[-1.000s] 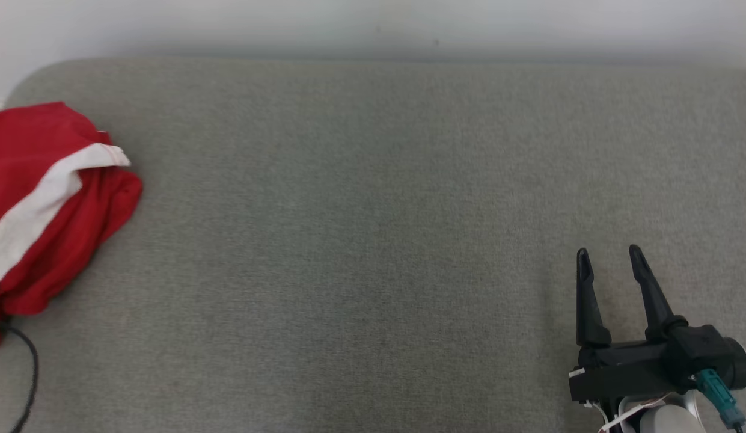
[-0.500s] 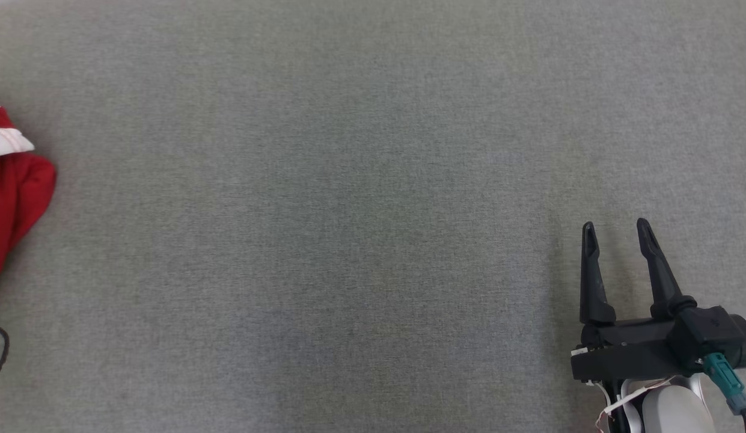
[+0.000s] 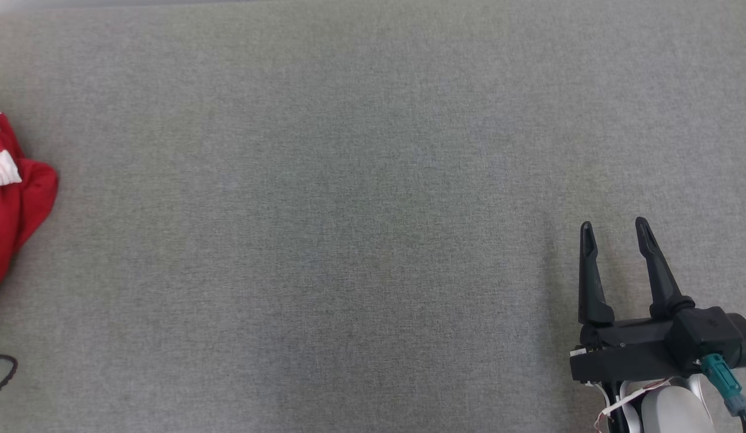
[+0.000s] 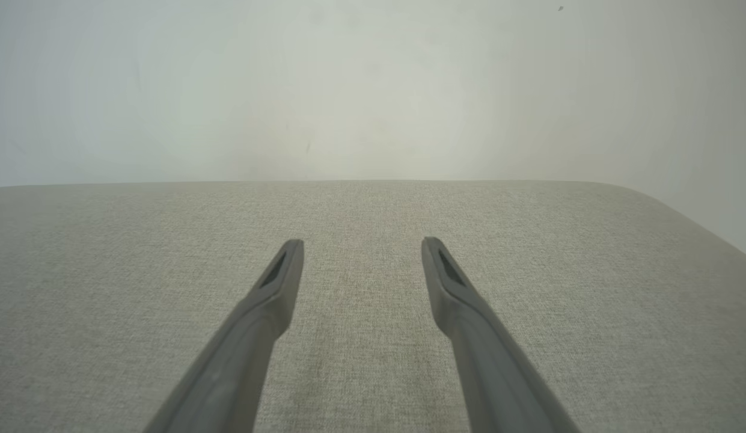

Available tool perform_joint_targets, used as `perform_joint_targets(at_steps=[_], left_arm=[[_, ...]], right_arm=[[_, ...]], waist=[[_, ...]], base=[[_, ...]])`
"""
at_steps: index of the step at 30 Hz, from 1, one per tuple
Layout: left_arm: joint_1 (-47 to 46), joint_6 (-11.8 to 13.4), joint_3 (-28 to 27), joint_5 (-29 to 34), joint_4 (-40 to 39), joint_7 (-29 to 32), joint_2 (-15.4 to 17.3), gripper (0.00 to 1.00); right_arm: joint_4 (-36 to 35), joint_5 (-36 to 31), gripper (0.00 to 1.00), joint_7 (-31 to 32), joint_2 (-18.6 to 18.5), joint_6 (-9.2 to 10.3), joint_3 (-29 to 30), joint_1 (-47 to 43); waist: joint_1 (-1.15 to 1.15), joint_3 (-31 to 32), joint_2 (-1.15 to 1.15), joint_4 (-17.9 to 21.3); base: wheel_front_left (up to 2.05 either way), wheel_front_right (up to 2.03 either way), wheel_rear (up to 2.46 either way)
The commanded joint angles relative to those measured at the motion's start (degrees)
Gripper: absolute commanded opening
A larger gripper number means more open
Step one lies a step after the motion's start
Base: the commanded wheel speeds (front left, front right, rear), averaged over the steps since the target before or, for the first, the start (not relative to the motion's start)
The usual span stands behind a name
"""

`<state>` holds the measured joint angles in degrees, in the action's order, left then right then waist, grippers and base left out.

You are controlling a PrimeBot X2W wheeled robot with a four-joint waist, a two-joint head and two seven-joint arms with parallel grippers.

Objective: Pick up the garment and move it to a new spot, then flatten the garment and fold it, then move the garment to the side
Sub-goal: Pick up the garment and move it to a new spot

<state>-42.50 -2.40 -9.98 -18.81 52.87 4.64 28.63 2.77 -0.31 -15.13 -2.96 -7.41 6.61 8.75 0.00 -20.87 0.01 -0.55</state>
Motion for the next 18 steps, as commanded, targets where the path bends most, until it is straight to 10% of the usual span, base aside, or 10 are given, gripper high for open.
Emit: perform_joint_targets(at_steps=[1,18], left_arm=[[-0.84,0.39,-0.10,0.02,0.10,-0.83,-0.06,0.00],[-10.84,-2.38,4.69,2.39,-15.73,-13.21,0.74,0.00]], right_arm=[[-0.07,-0.21,1.00,-0.04,0.10,-0.15,-0.07,-0.42],[2.41,3.29,1.00,-0.03,0.10,-0.15,-1.92,-2.80]], waist=[[0.00,0.59,-0.01,-0.46],[0.00,9.68,-0.01,-2.71]], base=[[0.00,0.00,0.00],[0.00,0.00,0.00]])
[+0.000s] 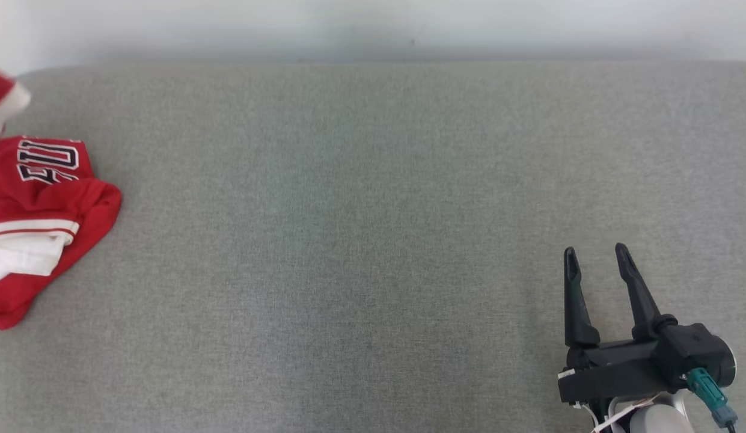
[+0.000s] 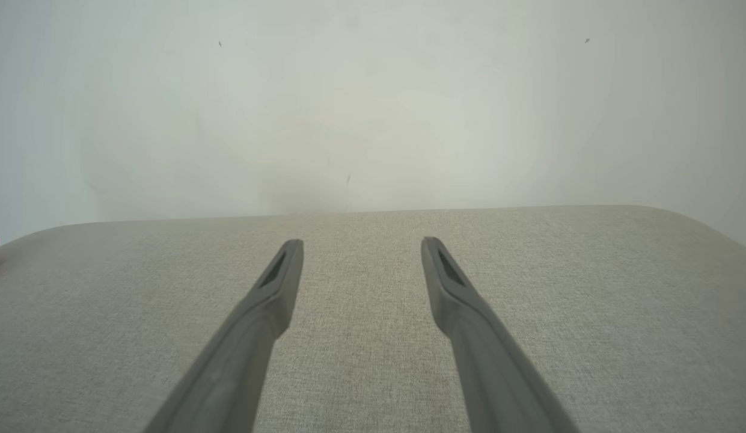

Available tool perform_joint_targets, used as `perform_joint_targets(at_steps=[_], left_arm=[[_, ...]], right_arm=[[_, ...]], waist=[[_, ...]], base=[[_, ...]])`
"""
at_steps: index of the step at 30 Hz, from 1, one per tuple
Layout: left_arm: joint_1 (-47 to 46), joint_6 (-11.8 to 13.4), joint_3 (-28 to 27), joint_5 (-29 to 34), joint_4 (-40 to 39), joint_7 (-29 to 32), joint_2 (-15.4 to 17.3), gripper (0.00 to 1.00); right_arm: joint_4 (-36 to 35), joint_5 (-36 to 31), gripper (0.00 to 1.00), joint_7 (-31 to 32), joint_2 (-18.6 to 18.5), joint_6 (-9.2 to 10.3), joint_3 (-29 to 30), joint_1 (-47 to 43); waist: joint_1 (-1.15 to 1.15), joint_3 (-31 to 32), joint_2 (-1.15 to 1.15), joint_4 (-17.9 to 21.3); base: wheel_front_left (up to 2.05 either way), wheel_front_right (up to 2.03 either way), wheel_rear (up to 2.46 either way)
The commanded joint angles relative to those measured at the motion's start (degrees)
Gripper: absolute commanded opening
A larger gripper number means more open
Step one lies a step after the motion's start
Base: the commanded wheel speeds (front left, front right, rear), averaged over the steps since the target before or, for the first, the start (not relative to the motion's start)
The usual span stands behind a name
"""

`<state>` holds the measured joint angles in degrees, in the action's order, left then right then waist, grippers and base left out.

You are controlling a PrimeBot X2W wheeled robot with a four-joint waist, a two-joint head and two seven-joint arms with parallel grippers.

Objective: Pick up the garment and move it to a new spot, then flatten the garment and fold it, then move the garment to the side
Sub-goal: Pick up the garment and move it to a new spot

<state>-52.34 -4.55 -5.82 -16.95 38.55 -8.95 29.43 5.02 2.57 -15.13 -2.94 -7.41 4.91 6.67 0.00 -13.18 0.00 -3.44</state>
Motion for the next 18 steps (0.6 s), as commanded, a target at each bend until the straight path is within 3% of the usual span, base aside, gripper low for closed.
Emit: perform_joint_targets(at_steps=[1,11,18], left_arm=[[-1.53,-0.40,1.24,0.77,-3.32,0.69,-0.33,0.00],[-4.37,-1.27,7.79,-0.10,-17.92,8.13,-5.56,0.00],[-1.98,-1.74,14.03,-0.71,-22.36,11.37,-11.08,0.00]], right_arm=[[0.40,0.86,1.00,-0.03,0.09,-0.15,-0.53,-0.83],[1.79,4.13,1.00,-0.04,0.11,-0.15,-2.06,-1.42],[2.49,5.24,1.00,-0.04,0.10,-0.12,-2.67,-1.56]], waist=[[0.00,2.50,0.00,0.59],[0.00,4.85,0.00,7.62],[0.00,5.25,0.00,14.16]], base=[[0.00,0.00,0.00],[0.00,0.00,0.00],[0.00,0.00,0.00]])
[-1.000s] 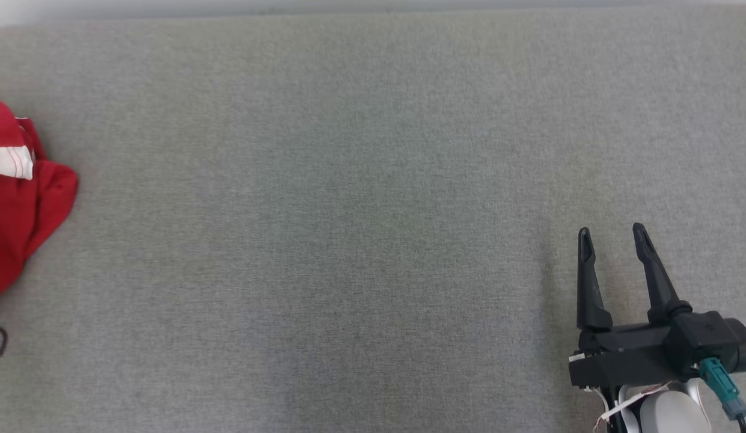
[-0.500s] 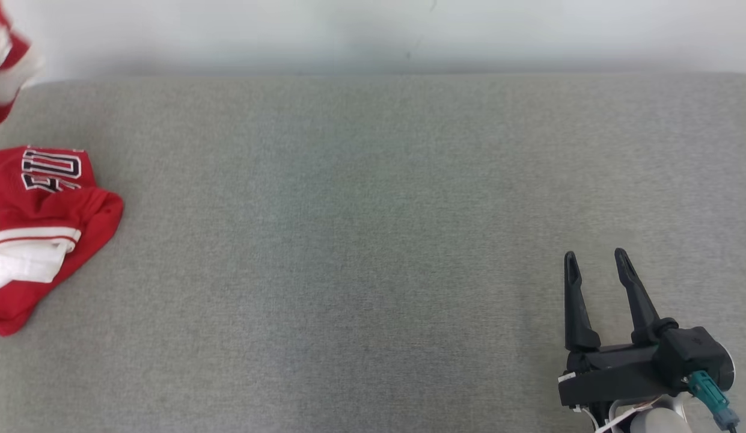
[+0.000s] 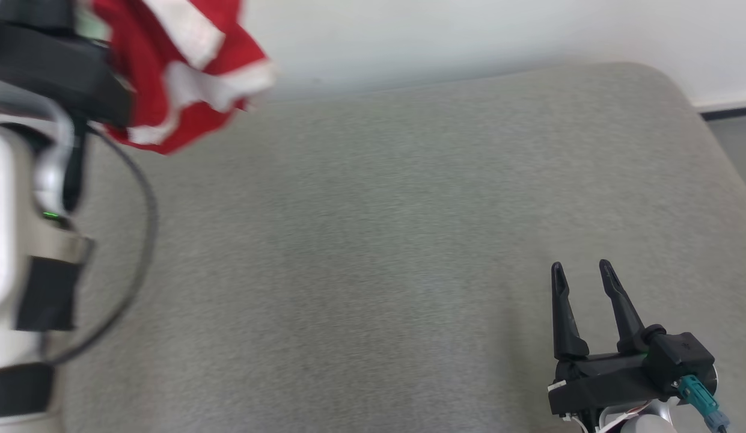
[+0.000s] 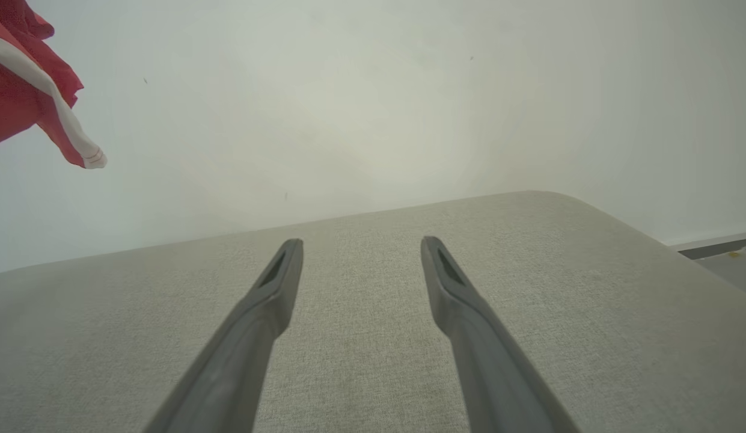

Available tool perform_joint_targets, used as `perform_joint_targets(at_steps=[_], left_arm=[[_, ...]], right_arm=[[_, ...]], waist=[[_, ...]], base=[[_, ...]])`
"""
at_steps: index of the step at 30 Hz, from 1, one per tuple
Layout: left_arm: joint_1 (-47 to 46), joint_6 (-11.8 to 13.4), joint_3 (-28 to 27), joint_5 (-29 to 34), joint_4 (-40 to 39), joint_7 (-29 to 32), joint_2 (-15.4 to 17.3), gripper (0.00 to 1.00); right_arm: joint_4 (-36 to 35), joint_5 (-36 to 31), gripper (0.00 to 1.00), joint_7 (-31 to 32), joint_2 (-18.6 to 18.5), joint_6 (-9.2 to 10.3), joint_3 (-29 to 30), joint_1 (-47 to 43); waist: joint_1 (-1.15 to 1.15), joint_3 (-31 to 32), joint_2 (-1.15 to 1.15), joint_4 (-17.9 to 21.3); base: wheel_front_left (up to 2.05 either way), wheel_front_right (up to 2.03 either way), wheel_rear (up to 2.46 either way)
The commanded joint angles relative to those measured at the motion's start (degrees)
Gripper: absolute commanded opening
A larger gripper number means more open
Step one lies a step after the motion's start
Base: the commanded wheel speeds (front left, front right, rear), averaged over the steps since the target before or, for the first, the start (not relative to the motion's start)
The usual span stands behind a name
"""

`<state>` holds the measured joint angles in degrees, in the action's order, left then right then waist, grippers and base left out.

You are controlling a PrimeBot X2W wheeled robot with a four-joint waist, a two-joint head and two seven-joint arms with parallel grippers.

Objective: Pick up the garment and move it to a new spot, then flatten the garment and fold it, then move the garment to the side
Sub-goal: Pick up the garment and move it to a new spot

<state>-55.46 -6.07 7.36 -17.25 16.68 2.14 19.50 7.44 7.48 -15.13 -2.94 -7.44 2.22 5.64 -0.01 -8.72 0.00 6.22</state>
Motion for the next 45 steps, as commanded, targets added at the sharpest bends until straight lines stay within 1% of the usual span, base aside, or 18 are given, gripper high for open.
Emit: perform_joint_targets(at_steps=[1,2,6,9,12,16,18,21,24,25,26,28,31,34,35,37,43,45], left_arm=[[1.71,-0.25,1.85,-0.52,-0.64,0.43,-2.19,0.00],[1.71,-0.25,1.85,-0.52,-0.64,0.43,-2.19,0.00],[3.99,-0.34,4.94,-1.58,0.28,0.52,-5.91,0.00],[6.69,0.11,5.98,-2.58,2.10,-0.54,-8.50,0.00],[9.88,0.63,7.32,-2.09,4.52,-1.72,-9.90,0.00],[14.78,1.69,10.04,-0.42,9.89,-2.83,-10.98,0.00],[16.86,1.78,11.21,-0.37,13.16,-3.26,-11.98,0.00],[19.42,1.80,12.66,-0.67,18.31,-4.05,-13.24,0.00],[20.58,2.04,14.89,0.51,23.69,-2.92,-14.00,0.00],[20.21,1.95,15.47,0.96,24.36,-3.90,-14.36,0.48],[19.82,1.98,15.72,0.81,24.80,-5.08,-14.82,1.00],[19.65,1.63,15.99,-0.26,25.25,-7.31,-15.46,1.00],[18.80,1.81,15.98,-1.73,23.71,-11.16,-15.95,1.00],[18.69,2.49,16.16,-1.94,22.22,-13.20,-16.25,1.00],[18.93,3.08,15.81,-2.07,21.09,-14.20,-16.09,1.00],[19.85,3.55,15.24,-2.32,20.18,-14.90,-15.37,1.00],[23.94,5.33,12.86,-2.23,17.26,-16.59,-11.49,1.00],[24.91,5.56,12.37,-2.32,16.32,-16.86,-10.95,1.00]], right_arm=[[0.11,0.48,1.00,-0.04,0.11,-0.08,0.11,-0.57],[0.11,0.48,1.00,-0.04,0.11,-0.08,0.11,-0.57],[0.24,0.80,1.00,-0.04,0.11,-0.08,-0.20,-0.35],[0.29,1.40,1.00,-0.04,0.11,-0.08,-0.70,0.04],[0.37,1.77,1.00,-0.04,0.11,-0.08,-1.37,0.13],[0.45,1.97,1.00,-0.04,0.11,-0.08,-1.51,-0.12],[0.51,1.95,1.00,-0.04,0.12,-0.08,-1.33,-0.06],[0.53,1.93,1.00,-0.04,0.12,-0.08,-1.04,0.04],[0.72,1.61,1.00,-0.04,0.11,-0.08,-1.06,0.45],[0.76,1.58,1.00,-0.04,0.12,-0.08,-1.18,0.48],[0.77,1.64,1.00,-0.04,0.14,-0.08,-1.15,0.52],[0.97,1.88,1.00,-0.04,0.10,-0.08,-0.88,0.17],[1.19,2.02,1.00,-0.04,0.11,-0.08,-0.34,-0.67],[1.22,1.59,1.00,-0.04,0.11,-0.08,-0.13,-1.36],[1.23,1.24,1.00,-0.04,0.10,-0.08,0.28,-1.99],[1.19,0.81,1.00,-0.04,0.10,-0.08,0.64,-2.52],[1.39,0.24,1.00,-0.04,0.11,-0.08,0.92,-4.09],[1.34,0.12,1.00,-0.04,0.09,-0.08,0.95,-4.40]], waist=[[0.01,0.75,0.00,5.31],[0.01,0.75,0.00,5.31],[0.01,0.36,0.00,8.14],[0.01,-0.16,0.00,10.15],[0.01,-0.69,0.00,11.75],[0.01,-1.17,0.00,13.15],[0.01,-1.40,0.00,13.39],[0.01,-1.63,0.00,13.30],[0.01,-1.58,0.00,12.68],[0.01,-1.48,0.00,12.39],[0.01,-1.31,0.00,12.02],[0.01,-0.59,0.00,11.02],[0.01,0.77,0.00,9.44],[0.01,2.29,0.00,7.65],[0.01,3.41,0.00,6.26],[0.01,4.50,0.00,4.83],[0.01,7.76,0.00,0.79],[0.01,8.16,0.00,0.15]], base=[[0.00,0.00,0.00],[0.00,0.00,0.00],[0.00,0.00,0.00],[0.00,0.00,0.00],[0.00,0.00,0.00],[0.00,0.00,0.00],[0.00,0.00,0.00],[0.00,0.00,0.00],[0.00,0.00,0.00],[0.00,0.00,0.00],[0.00,0.00,0.00],[0.00,0.00,0.00],[0.00,0.00,0.00],[0.00,0.00,0.00],[0.00,0.00,0.00],[0.00,0.00,0.00],[0.00,0.00,0.00],[0.00,0.00,0.00]])
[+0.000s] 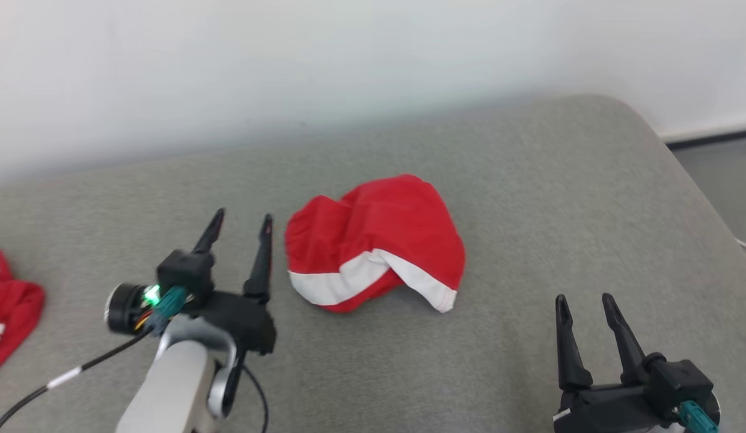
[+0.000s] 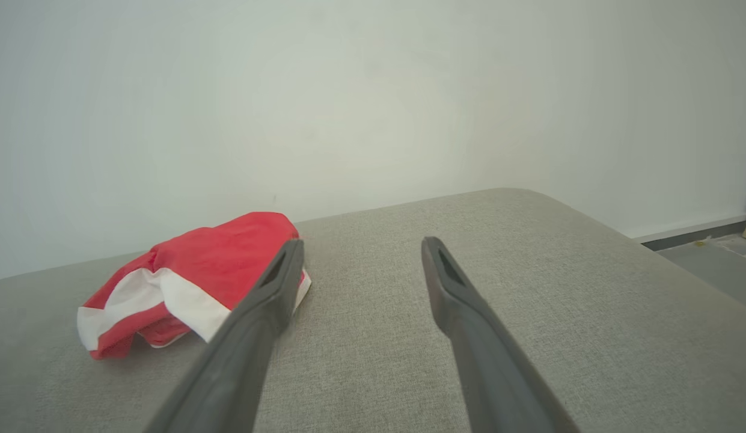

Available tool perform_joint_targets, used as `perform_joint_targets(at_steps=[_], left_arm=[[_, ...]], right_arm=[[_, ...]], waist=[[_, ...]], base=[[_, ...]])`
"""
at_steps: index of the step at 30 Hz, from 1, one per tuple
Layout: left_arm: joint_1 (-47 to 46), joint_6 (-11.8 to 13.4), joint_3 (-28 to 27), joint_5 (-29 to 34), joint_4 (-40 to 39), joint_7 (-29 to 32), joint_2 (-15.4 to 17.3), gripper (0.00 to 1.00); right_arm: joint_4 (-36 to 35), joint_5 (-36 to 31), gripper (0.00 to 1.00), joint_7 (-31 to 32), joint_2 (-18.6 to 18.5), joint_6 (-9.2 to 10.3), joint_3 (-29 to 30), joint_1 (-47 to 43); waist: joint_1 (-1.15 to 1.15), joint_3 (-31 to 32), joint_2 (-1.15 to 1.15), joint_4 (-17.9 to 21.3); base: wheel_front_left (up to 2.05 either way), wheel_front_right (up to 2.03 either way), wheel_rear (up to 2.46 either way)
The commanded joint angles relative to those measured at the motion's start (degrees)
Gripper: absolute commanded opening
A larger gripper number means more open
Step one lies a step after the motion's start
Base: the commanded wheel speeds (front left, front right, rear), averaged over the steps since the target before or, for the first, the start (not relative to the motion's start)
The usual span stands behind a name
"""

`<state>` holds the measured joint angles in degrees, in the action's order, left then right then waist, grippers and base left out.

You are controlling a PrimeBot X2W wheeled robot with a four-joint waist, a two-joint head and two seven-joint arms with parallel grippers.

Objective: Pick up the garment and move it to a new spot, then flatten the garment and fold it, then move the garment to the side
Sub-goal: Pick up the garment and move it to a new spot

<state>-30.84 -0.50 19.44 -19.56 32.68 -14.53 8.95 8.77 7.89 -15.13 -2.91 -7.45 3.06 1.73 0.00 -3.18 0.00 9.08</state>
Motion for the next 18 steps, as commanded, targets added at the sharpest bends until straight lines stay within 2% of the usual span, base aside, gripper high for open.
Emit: perform_joint_targets(at_steps=[1,5,12,18], left_arm=[[1.36,0.09,-0.28,0.00,-0.66,-0.32,0.46,1.00],[5.80,0.95,-2.49,0.41,-4.86,-0.66,3.46,1.00],[14.19,2.97,-6.95,1.54,-14.58,-0.68,6.43,1.00],[19.62,2.74,-7.68,3.07,-18.26,-0.69,8.29,1.00]], right_arm=[[-0.04,-0.36,1.00,-0.04,0.05,-0.07,-0.04,-0.72],[-0.22,-0.59,1.00,-0.04,0.09,-0.07,-0.25,-1.23],[-0.40,-0.92,1.00,-0.04,0.08,-0.07,0.27,-2.18],[-0.35,-0.57,1.00,-0.04,0.06,-0.07,0.03,-2.81]], waist=[[0.00,2.90,0.00,-3.30],[0.00,3.81,0.00,-5.41],[0.00,5.30,0.00,-8.75],[0.00,6.31,0.00,-10.58]], base=[[0.00,0.00,0.00],[0.00,0.00,0.00],[0.00,0.00,0.00],[0.00,0.00,0.00]])
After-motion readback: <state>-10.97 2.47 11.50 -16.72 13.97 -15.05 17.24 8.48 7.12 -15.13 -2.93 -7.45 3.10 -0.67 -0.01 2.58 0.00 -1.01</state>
